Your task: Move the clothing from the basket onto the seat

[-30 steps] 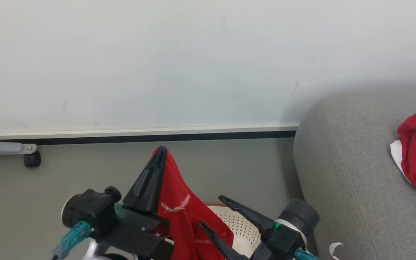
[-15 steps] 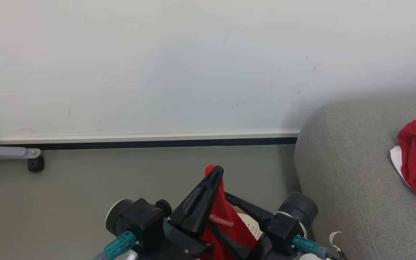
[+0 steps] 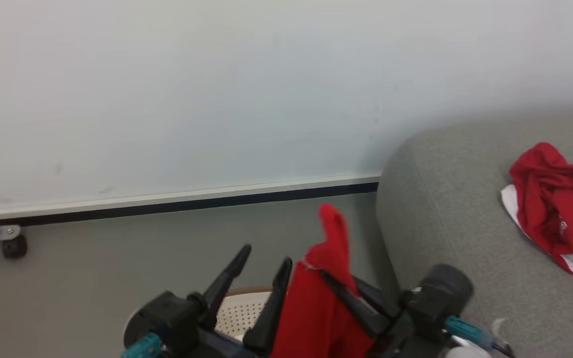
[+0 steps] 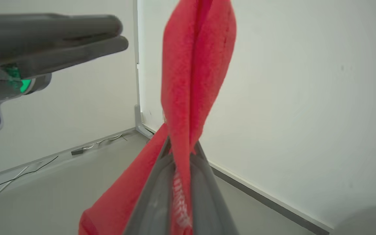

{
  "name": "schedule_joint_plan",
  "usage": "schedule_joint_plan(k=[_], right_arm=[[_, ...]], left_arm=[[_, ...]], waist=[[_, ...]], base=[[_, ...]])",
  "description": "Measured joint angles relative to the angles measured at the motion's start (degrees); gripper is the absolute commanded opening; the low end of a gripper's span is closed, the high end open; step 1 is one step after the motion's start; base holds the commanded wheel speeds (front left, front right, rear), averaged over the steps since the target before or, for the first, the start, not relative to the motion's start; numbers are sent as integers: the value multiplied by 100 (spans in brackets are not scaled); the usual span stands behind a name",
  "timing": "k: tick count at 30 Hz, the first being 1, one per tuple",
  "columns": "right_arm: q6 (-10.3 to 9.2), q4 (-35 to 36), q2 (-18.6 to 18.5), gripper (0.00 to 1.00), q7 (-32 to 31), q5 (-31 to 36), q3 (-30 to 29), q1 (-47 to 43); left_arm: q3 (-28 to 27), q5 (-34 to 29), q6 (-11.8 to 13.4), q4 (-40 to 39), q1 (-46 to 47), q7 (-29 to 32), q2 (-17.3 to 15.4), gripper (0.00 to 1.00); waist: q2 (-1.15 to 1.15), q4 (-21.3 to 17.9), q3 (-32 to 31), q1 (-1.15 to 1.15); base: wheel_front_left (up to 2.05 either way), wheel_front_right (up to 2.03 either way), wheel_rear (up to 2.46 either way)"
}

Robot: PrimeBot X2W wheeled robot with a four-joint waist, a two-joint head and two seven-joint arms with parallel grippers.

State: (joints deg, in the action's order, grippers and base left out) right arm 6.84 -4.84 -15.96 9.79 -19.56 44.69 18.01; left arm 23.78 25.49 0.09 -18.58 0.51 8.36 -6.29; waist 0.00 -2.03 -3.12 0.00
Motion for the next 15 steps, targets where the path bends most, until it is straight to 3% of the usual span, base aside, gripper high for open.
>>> schedule_joint_plan(k=[8,15], right_arm=[[-549,787,-638,0,1,-124,-568,-777],[-799,1414,-1004,0,-69,-185,-905,-1061]], left_arm=[[520,4,-213,577,-367,-293,65,100],[931,-68,-316,853,-358,-554,166,100]], waist=[[0,-584,71,0],[0,-1141,208,0]], base=[[0,0,0],[0,0,0]])
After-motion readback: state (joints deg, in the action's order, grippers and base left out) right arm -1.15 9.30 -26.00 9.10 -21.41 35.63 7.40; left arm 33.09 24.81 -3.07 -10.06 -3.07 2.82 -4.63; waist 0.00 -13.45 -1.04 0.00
